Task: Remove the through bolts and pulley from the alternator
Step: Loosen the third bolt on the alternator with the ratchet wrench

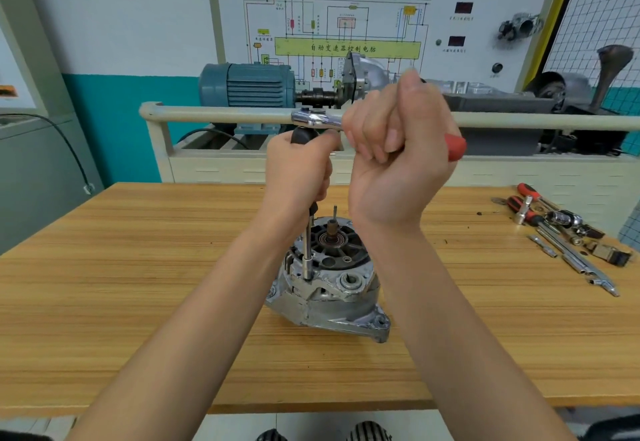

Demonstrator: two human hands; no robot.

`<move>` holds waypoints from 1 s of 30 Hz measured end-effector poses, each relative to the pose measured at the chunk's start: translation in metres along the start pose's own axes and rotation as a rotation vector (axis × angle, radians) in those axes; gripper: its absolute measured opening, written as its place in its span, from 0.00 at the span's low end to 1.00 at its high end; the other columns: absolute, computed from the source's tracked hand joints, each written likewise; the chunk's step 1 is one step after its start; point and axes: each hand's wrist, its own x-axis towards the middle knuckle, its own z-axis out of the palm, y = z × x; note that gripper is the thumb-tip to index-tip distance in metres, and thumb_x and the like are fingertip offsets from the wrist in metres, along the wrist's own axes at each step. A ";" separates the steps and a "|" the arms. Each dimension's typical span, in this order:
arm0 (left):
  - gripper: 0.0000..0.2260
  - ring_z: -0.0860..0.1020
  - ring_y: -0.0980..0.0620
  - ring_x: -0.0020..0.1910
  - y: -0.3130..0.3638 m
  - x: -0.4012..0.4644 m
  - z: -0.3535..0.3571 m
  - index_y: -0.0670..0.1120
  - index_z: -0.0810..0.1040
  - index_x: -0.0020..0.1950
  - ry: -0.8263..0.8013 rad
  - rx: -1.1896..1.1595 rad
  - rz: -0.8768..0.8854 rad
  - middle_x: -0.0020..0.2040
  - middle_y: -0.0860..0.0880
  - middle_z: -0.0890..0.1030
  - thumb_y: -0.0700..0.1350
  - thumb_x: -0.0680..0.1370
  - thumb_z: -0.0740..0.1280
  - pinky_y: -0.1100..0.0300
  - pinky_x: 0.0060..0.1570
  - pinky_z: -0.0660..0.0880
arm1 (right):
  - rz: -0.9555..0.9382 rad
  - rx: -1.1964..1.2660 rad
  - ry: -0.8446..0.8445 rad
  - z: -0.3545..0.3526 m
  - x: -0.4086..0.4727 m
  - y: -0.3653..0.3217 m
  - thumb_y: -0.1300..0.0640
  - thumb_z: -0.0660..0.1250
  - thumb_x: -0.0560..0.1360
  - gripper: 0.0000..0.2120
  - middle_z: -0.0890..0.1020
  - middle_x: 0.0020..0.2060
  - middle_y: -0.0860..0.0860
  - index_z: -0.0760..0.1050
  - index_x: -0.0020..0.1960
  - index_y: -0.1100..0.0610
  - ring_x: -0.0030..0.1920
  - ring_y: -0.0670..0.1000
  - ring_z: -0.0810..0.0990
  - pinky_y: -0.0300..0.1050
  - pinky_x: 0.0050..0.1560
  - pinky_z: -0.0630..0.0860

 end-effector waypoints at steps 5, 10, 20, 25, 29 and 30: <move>0.19 0.55 0.55 0.18 0.000 -0.002 -0.007 0.47 0.61 0.29 -0.109 -0.019 -0.009 0.20 0.53 0.60 0.33 0.75 0.63 0.67 0.21 0.53 | -0.005 0.037 -0.011 -0.001 -0.001 0.001 0.67 0.54 0.74 0.19 0.63 0.17 0.48 0.64 0.26 0.53 0.20 0.46 0.59 0.43 0.26 0.56; 0.16 0.58 0.55 0.17 0.006 0.001 -0.023 0.46 0.65 0.26 -0.421 -0.139 -0.058 0.19 0.52 0.62 0.38 0.71 0.65 0.67 0.20 0.57 | 0.421 0.454 0.121 -0.027 0.029 0.000 0.61 0.56 0.74 0.24 0.60 0.14 0.47 0.62 0.19 0.55 0.18 0.46 0.54 0.38 0.23 0.57; 0.22 0.54 0.57 0.16 -0.001 0.004 -0.014 0.48 0.63 0.23 -0.269 -0.100 -0.093 0.18 0.53 0.58 0.35 0.77 0.60 0.70 0.20 0.53 | 0.448 0.482 0.218 -0.031 0.030 0.006 0.61 0.56 0.74 0.24 0.60 0.15 0.47 0.62 0.19 0.54 0.17 0.46 0.57 0.39 0.23 0.57; 0.19 0.54 0.55 0.18 -0.002 0.002 -0.002 0.48 0.61 0.27 -0.040 -0.016 -0.044 0.20 0.53 0.59 0.34 0.74 0.63 0.68 0.21 0.53 | 0.076 0.072 0.034 -0.003 0.006 0.001 0.66 0.55 0.75 0.21 0.62 0.17 0.48 0.63 0.25 0.53 0.20 0.47 0.59 0.43 0.26 0.57; 0.21 0.56 0.55 0.19 -0.002 -0.005 -0.001 0.49 0.63 0.25 0.007 0.006 0.031 0.20 0.54 0.61 0.33 0.73 0.63 0.68 0.21 0.54 | -0.100 -0.072 0.017 0.010 -0.011 0.002 0.69 0.55 0.74 0.20 0.59 0.18 0.50 0.62 0.27 0.52 0.21 0.47 0.58 0.45 0.26 0.54; 0.20 0.56 0.55 0.19 -0.002 -0.005 -0.003 0.49 0.62 0.26 -0.005 0.002 0.033 0.20 0.54 0.61 0.33 0.73 0.63 0.67 0.21 0.54 | -0.087 -0.039 0.009 0.009 -0.011 0.002 0.69 0.55 0.73 0.20 0.59 0.17 0.50 0.61 0.26 0.52 0.20 0.47 0.58 0.45 0.26 0.53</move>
